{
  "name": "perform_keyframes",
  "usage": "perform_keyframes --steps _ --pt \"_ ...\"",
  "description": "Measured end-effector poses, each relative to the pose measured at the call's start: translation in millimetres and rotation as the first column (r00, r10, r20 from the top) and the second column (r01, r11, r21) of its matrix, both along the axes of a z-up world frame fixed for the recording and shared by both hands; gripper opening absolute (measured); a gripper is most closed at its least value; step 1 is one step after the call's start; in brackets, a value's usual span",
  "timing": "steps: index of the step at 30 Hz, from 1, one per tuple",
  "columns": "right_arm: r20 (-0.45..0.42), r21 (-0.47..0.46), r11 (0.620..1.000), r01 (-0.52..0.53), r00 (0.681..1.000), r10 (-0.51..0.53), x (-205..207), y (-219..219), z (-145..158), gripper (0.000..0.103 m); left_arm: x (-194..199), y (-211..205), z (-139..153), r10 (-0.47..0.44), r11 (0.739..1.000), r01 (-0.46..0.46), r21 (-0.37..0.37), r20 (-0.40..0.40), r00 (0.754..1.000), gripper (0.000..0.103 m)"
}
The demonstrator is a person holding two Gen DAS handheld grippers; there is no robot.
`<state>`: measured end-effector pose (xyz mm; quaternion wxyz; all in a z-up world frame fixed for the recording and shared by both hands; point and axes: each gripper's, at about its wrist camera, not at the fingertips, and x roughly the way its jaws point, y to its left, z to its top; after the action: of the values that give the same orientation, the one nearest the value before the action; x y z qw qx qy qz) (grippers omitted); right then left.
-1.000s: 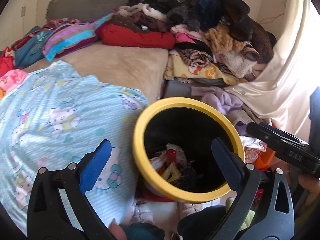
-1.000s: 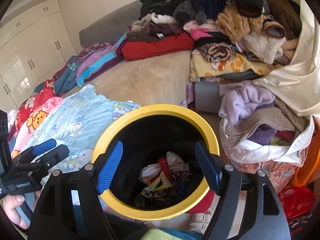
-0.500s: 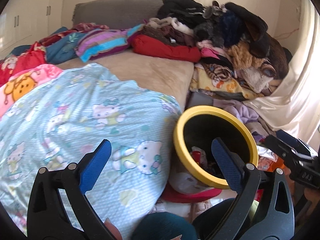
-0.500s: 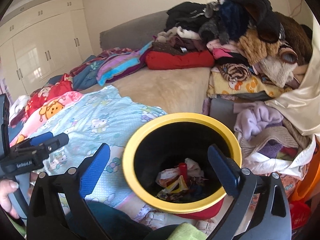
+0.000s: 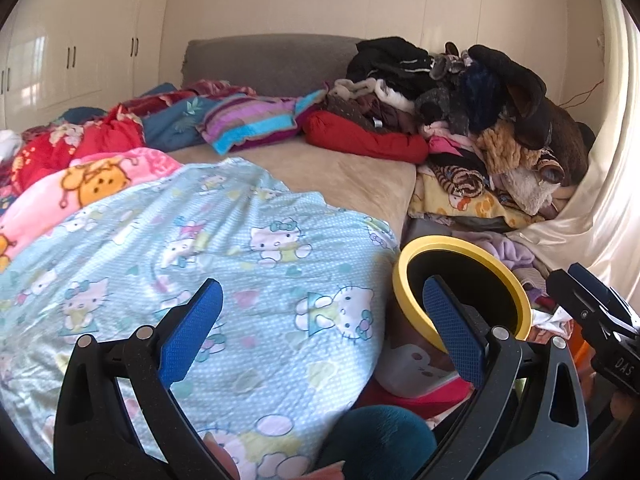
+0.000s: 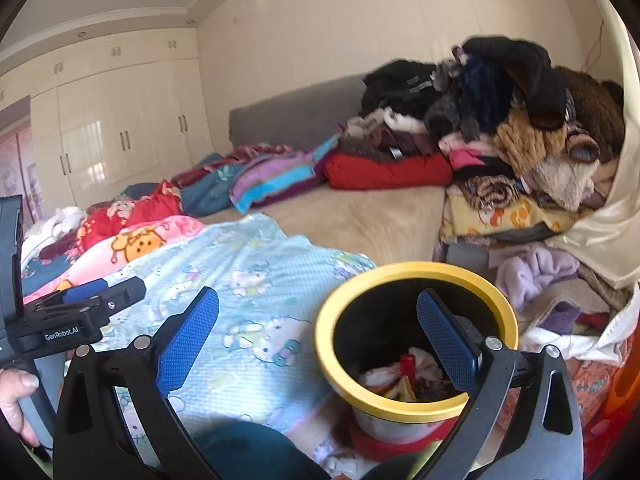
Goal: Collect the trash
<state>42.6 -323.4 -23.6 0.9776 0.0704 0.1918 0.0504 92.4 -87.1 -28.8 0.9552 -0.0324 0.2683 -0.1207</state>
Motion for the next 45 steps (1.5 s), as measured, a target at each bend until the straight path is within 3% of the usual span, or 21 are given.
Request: perform_keyframes --steps 4,14,45 --pt "0.077 -0.028 0.999 0.023 0.997 -0.021 -16.1 14.4 1.0 0.097 -15.3 8.9 -0.9 0.014 1.000 -0.014 0.008 0.041 0.999 0.092" --pt "0.157 -0.068 0.994 0.081 0.985 -0.070 -27.0 20.1 -13.6 0.097 -41.9 15.3 -9.3 0.027 1.000 -0.028 0.006 0.148 0.989 0.092" --pt "0.150 -0.081 0.994 0.078 0.987 -0.065 -22.1 23.0 -24.2 0.097 -39.2 16.2 -22.8 0.053 0.999 -0.054 0.002 0.122 0.991 0.092"
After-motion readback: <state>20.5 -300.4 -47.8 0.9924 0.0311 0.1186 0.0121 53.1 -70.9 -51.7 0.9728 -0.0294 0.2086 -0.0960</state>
